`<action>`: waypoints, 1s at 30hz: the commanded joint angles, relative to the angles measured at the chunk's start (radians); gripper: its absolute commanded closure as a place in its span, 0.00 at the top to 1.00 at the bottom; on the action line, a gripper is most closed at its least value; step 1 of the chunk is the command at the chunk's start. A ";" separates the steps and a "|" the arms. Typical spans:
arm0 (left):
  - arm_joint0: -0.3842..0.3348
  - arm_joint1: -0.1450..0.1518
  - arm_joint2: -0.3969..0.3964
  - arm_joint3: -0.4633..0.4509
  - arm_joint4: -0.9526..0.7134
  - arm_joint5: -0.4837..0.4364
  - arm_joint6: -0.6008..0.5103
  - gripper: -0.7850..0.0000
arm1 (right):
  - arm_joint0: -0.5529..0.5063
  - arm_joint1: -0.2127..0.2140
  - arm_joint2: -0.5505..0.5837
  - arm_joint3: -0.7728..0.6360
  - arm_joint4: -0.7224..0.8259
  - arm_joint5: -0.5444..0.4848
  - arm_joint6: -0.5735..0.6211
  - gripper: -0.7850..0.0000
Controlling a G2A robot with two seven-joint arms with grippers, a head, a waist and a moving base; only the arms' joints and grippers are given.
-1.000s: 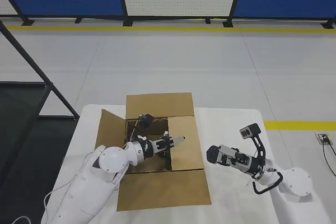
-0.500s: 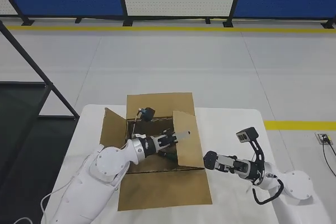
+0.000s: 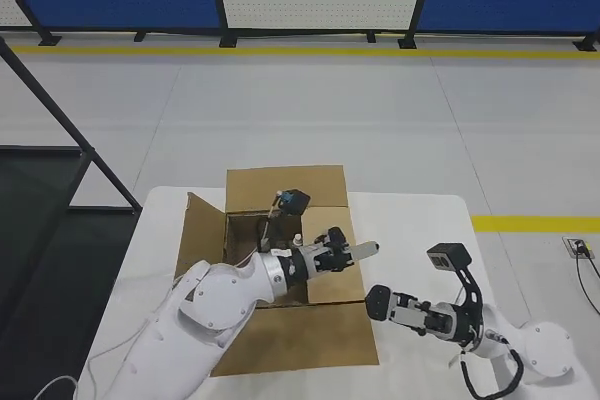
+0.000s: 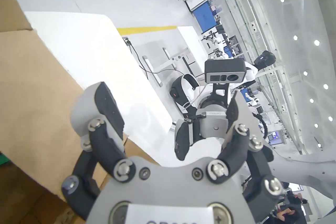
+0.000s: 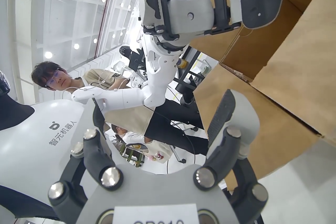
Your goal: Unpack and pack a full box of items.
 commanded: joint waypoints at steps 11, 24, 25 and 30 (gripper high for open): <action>0.059 0.050 -0.193 0.114 0.060 -0.017 -0.193 1.00 | 0.002 0.015 -0.002 -0.001 0.012 0.014 0.004 1.00; 0.072 0.035 -0.126 0.206 0.075 -0.028 -0.149 1.00 | 0.023 0.028 -0.025 -0.014 -0.006 0.041 -0.015 1.00; 0.067 0.031 -0.115 0.217 0.072 -0.030 -0.141 1.00 | 0.018 0.028 -0.026 -0.021 -0.008 0.042 -0.020 1.00; 0.039 0.011 -0.066 0.259 0.046 -0.046 -0.107 1.00 | -0.010 0.033 -0.026 -0.044 -0.014 0.036 -0.044 1.00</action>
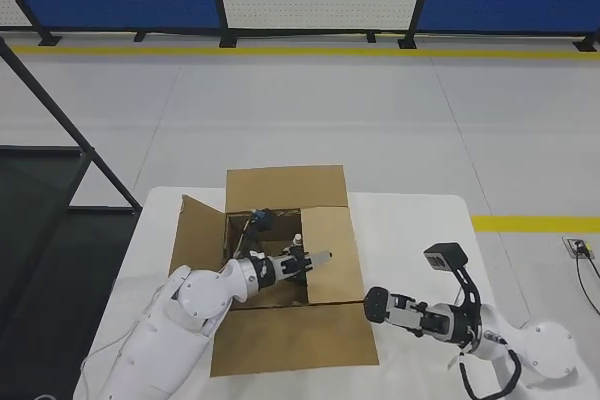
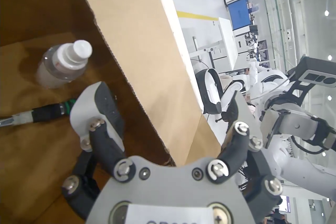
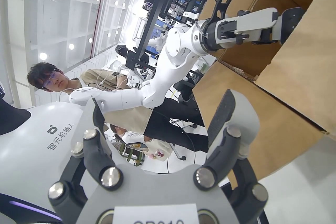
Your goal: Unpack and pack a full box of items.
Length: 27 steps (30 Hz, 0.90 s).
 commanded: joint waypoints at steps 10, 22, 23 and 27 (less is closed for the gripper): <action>-0.016 -0.023 0.020 -0.043 -0.073 -0.044 0.060 1.00 | -0.022 0.009 -0.010 -0.015 0.002 -0.020 -0.020 1.00; -0.032 -0.048 0.092 -0.173 0.016 0.044 0.144 1.00 | -0.001 0.016 -0.047 -0.043 -0.039 -0.014 -0.044 1.00; -0.041 -0.054 0.105 -0.167 0.019 0.052 0.154 1.00 | 0.000 0.016 -0.057 -0.053 -0.049 -0.011 -0.048 1.00; -0.082 -0.078 0.150 -0.131 0.003 0.060 0.188 1.00 | -0.017 0.019 -0.065 -0.086 -0.094 0.009 -0.093 1.00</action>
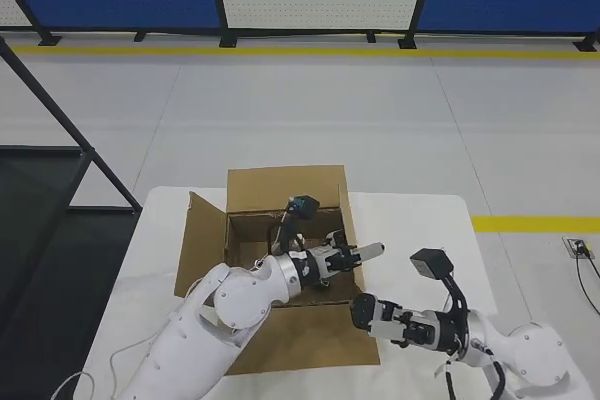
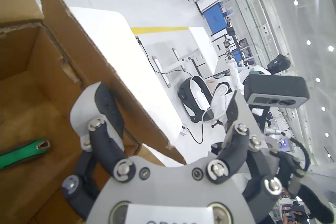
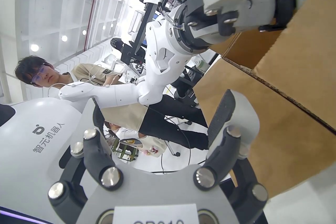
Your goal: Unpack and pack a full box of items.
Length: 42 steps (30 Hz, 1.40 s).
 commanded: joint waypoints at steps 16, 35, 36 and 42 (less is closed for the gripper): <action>-0.121 -0.085 0.101 0.182 -0.116 -0.005 0.046 1.00 | -0.114 0.014 0.085 -0.060 -0.052 0.079 -0.201 1.00; 0.048 -0.029 -0.127 -0.063 0.004 -0.020 -0.039 1.00 | 0.029 -0.004 0.012 0.068 -0.120 0.431 -0.576 1.00; 0.077 -0.018 -0.166 -0.101 0.030 -0.019 -0.050 1.00 | 0.054 -0.006 -0.003 0.093 -0.122 0.446 -0.581 1.00; 0.218 0.023 -0.351 -0.246 0.066 -0.029 -0.087 1.00 | 0.123 -0.012 -0.034 0.167 -0.112 0.462 -0.585 1.00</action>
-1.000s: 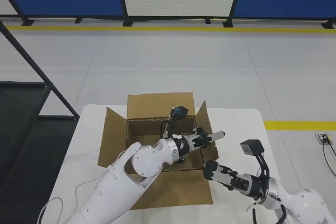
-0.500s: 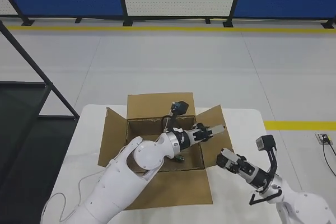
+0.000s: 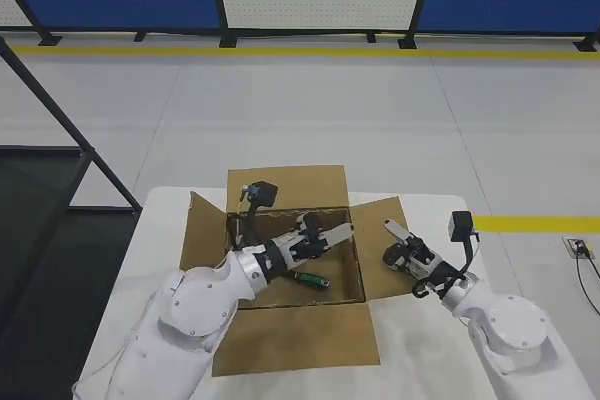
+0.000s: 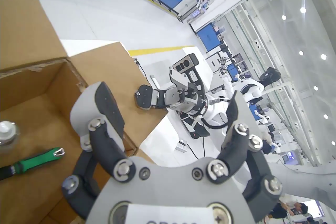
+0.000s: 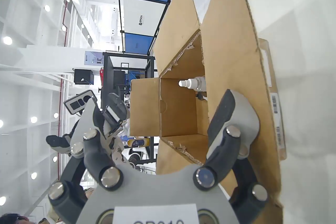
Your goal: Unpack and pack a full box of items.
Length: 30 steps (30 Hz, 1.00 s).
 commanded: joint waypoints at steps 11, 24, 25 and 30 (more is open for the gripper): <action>0.249 0.049 -0.335 -0.209 -0.057 -0.077 -0.042 1.00 | 0.011 0.001 0.011 0.035 0.040 0.003 0.033 1.00; 0.278 0.055 -0.357 -0.231 -0.056 -0.105 -0.079 1.00 | 0.011 0.001 0.011 0.035 0.040 0.003 0.033 1.00; 0.278 0.055 -0.357 -0.231 -0.056 -0.105 -0.079 1.00 | 0.011 0.001 0.011 0.035 0.040 0.003 0.033 1.00; 0.278 0.055 -0.357 -0.231 -0.056 -0.105 -0.079 1.00 | 0.011 0.001 0.011 0.035 0.040 0.003 0.033 1.00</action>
